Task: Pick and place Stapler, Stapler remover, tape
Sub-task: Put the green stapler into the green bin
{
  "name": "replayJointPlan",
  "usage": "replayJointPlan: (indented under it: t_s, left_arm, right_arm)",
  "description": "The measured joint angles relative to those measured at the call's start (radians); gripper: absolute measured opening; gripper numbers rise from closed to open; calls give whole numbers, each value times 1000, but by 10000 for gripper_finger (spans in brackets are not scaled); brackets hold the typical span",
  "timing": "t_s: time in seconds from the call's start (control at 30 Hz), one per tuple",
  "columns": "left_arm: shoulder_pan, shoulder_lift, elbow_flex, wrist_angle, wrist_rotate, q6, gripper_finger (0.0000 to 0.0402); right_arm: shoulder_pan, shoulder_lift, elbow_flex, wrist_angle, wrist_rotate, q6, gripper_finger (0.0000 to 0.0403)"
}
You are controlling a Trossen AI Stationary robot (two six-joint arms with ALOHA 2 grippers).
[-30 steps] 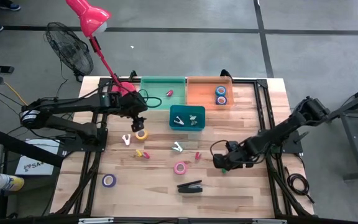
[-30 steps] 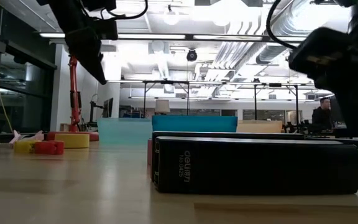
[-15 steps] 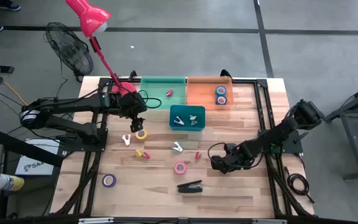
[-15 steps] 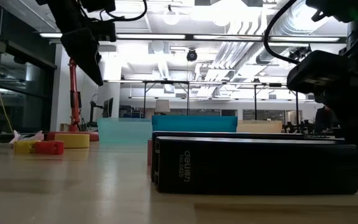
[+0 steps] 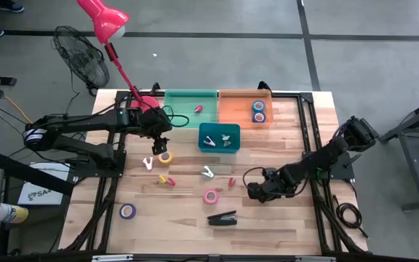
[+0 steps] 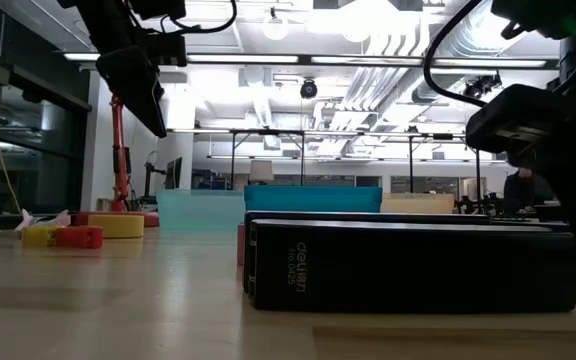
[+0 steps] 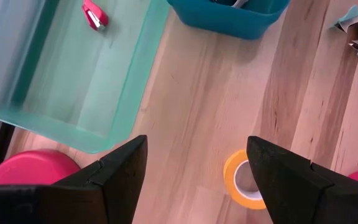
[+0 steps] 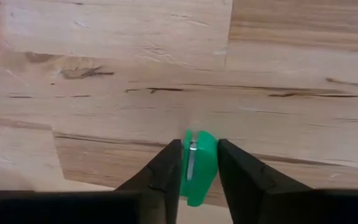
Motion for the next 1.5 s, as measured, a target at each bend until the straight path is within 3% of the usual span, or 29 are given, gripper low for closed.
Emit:
replayJointPlan:
  t_s: [0.17,0.33,0.47,0.6,0.8,0.97,1.1,1.5]
  left_arm:
    - [0,0,0,0,0,0,271]
    - [0,0,0,-1,0,0,271]
    - [0,0,0,-3,0,0,271]
    - [0,0,0,9,16,-10,271]
    - [0,0,0,107,166,-19,271]
    - [0,0,0,270,276,-56,271]
    - [0,0,0,443,327,-104,271]
    - [0,2,0,882,343,-258,271]
  right_arm:
    - [-22,-1,0,20,7,-54,54]
    - [-53,0,-3,82,32,-131,53]
    - [-84,-16,-3,185,134,-247,55]
    - [-128,-67,-3,304,258,-412,51]
    - [-228,-162,-3,513,363,-795,52]
    - [-320,-222,-2,730,337,-1146,52]
    - [-396,-249,-2,865,293,-1337,52]
    - [-607,-266,-2,1166,-17,-1525,52]
